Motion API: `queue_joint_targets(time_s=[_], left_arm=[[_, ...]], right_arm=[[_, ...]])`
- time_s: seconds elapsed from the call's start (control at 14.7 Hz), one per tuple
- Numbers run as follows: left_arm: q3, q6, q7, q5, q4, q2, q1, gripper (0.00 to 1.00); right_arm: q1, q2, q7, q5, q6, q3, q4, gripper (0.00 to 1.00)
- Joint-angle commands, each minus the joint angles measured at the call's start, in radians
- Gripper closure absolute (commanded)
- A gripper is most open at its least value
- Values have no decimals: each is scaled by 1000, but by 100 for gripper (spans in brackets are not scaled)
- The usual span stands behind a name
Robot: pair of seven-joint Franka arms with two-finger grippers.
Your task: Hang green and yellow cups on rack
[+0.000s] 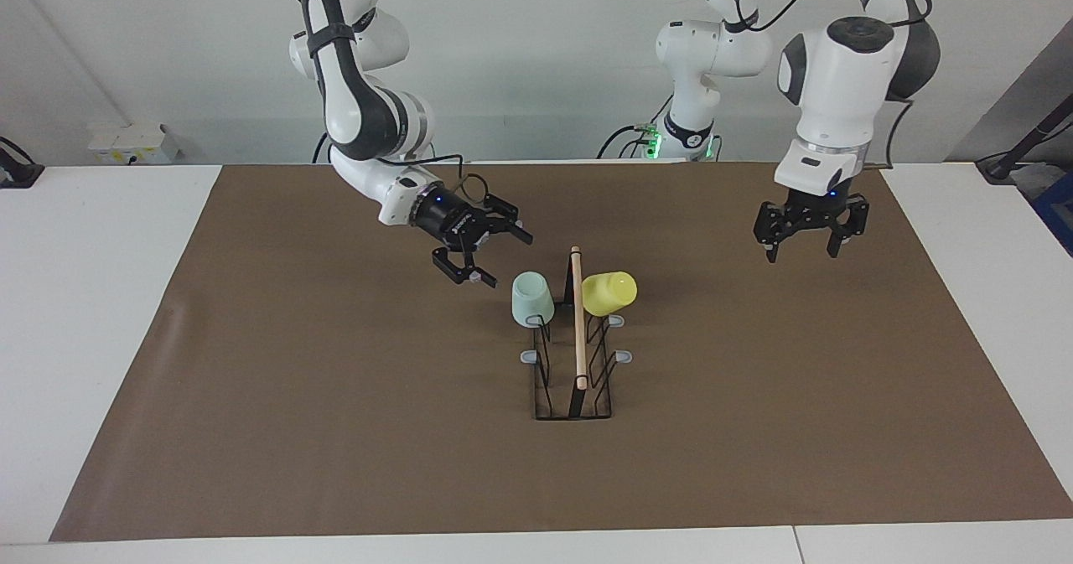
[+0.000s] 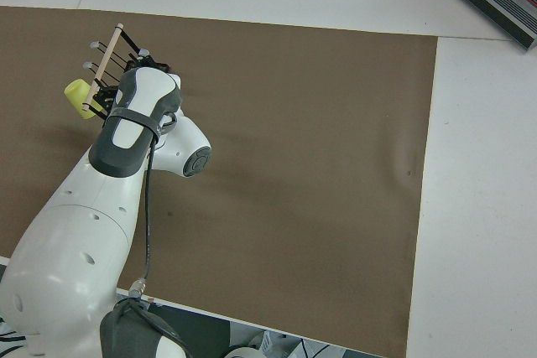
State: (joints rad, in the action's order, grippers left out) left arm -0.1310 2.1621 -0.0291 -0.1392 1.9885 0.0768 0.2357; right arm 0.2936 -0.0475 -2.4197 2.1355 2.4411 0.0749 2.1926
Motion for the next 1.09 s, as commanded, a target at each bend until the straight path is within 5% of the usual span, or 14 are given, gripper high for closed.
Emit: queue_joint_targets(time_s=[0.0, 0.48, 1.02], left_arm=[[8, -60, 164, 79, -55, -8, -77, 0], [17, -346, 284, 165, -327, -106, -102, 0], [48, -516, 275, 184, -323, -29, -47, 0]], right_arm=[[-106, 0, 10, -252, -7, 3, 16, 0], [-329, -43, 52, -878, -68, 2, -56, 0], [-422, -42, 549, -1590, -54, -7, -134, 0]])
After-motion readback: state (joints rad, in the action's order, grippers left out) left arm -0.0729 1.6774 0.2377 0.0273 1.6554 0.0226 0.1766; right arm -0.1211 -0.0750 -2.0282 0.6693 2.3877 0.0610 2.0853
